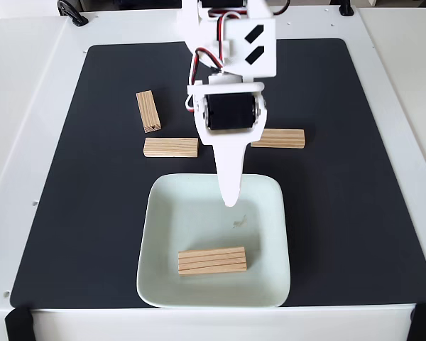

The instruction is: Pick up the wooden block and place them on the plate.

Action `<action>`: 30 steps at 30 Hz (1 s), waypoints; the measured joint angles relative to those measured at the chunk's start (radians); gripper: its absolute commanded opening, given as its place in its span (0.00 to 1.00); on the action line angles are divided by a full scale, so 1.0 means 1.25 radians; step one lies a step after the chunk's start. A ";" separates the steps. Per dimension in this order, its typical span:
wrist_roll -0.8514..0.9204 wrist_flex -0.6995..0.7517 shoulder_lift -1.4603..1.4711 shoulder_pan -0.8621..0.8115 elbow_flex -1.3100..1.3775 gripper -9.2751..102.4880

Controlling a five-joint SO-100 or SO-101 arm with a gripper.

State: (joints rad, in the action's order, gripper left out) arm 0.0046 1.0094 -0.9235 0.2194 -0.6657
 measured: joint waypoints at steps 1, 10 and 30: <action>0.000 0.000 -0.036 0.002 -0.037 0.08; -0.012 0.004 -0.315 0.069 -0.373 0.08; -0.226 0.004 -0.675 0.202 -0.896 0.08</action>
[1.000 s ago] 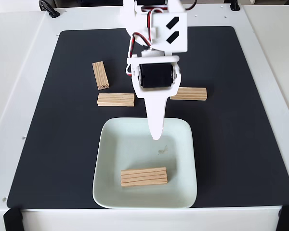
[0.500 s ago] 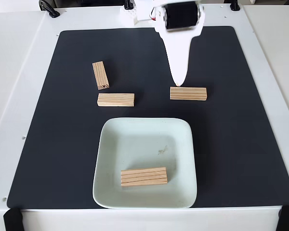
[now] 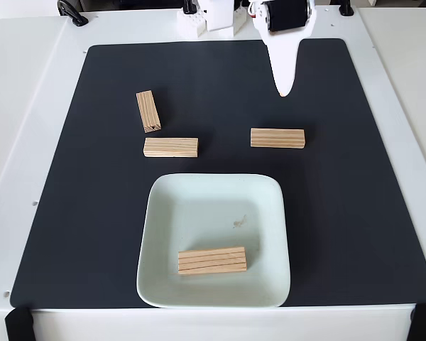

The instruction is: Pick up the wooden block and place them on the plate.

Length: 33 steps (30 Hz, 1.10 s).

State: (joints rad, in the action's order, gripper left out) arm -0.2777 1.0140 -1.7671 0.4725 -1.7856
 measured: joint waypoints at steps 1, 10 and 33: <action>-0.004 0.000 0.001 0.000 -0.005 0.08; -0.077 0.000 0.119 -0.004 0.021 0.08; -0.086 0.112 0.298 -0.033 0.245 0.15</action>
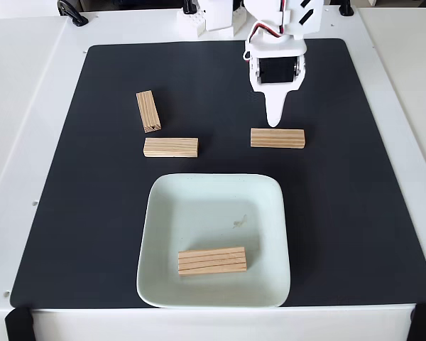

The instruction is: Pick up the wooden block and place them on the plate.

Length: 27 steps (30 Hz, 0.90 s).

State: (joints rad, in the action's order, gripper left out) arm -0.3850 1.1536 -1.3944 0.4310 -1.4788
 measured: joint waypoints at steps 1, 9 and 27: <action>0.000 0.005 0.000 0.000 0.000 0.20; 0.000 0.060 0.000 0.006 -0.005 0.31; 0.000 0.063 0.060 0.006 -0.007 0.26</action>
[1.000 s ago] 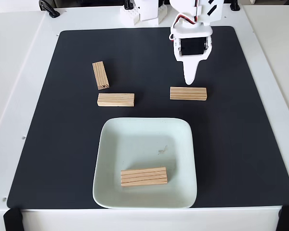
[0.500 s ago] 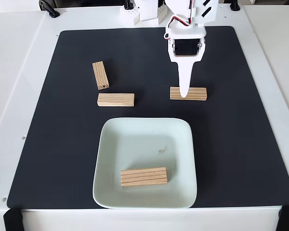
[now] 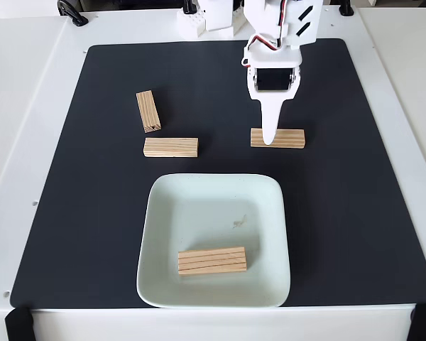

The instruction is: Pick up the wooden block and place them on the plate.

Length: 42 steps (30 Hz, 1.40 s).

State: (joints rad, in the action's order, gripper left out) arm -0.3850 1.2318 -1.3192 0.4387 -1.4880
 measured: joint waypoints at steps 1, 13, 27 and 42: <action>0.000 0.000 0.009 0.000 0.000 0.26; 0.000 -0.001 0.036 0.004 0.010 0.26; 0.000 -0.001 0.101 0.020 0.074 0.26; 0.000 -0.001 0.113 0.021 0.096 0.07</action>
State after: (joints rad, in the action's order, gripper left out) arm -0.3850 1.2303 -1.1781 0.4648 -1.3683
